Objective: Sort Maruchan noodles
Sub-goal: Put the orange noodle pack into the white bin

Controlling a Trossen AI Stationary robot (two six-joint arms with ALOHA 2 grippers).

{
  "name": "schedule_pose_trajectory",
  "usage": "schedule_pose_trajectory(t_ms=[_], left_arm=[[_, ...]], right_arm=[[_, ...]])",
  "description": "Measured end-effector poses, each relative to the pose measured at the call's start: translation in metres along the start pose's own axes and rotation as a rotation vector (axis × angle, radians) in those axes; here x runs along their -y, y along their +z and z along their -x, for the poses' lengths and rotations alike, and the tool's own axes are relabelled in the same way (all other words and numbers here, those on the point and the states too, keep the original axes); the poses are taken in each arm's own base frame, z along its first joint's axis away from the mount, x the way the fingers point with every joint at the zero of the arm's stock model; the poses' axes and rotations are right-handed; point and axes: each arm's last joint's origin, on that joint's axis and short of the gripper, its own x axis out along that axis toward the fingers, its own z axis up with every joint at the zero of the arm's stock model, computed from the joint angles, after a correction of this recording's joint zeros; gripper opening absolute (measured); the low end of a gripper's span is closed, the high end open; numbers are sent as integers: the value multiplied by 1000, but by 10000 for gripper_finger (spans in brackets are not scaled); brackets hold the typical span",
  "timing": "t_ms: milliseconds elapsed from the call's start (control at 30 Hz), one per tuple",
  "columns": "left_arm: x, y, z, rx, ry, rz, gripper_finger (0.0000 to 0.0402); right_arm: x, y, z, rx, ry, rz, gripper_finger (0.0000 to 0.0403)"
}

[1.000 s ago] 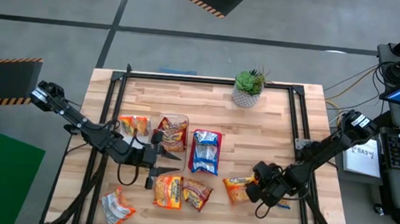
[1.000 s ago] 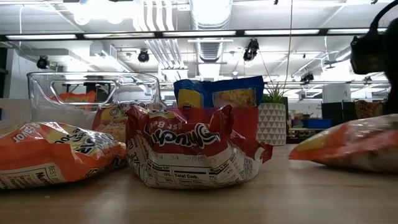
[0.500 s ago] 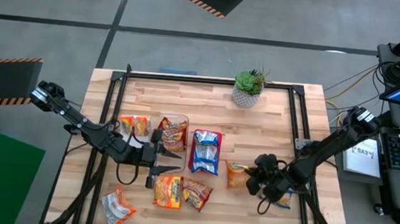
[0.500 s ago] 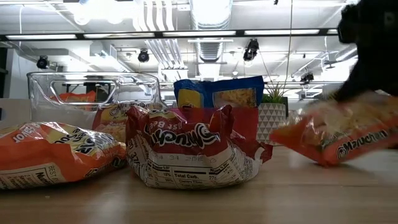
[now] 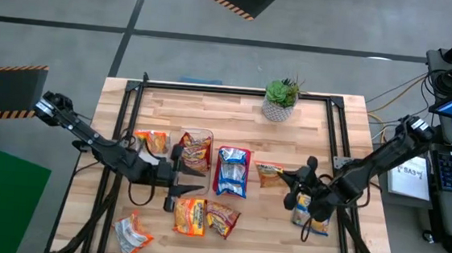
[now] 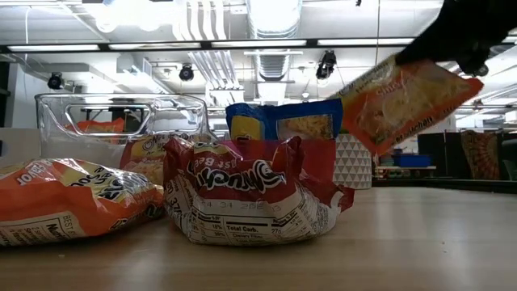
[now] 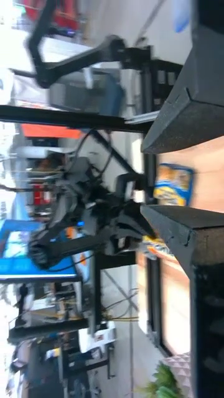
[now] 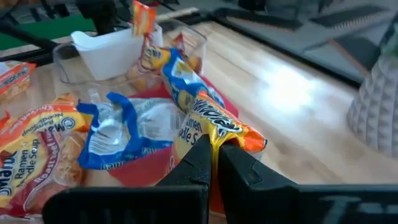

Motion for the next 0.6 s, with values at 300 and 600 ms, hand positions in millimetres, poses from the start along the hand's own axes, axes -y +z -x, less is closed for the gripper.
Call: schedule_pose_trajectory(t_ms=[300,600], left_arm=[[-14,-16,-34,123,102,4,177],[-39,-46,-99,61,207,7,276]], right_arm=[[-2,6,2,25,32,84,8],[-2,9,4,28,51,161,8]])
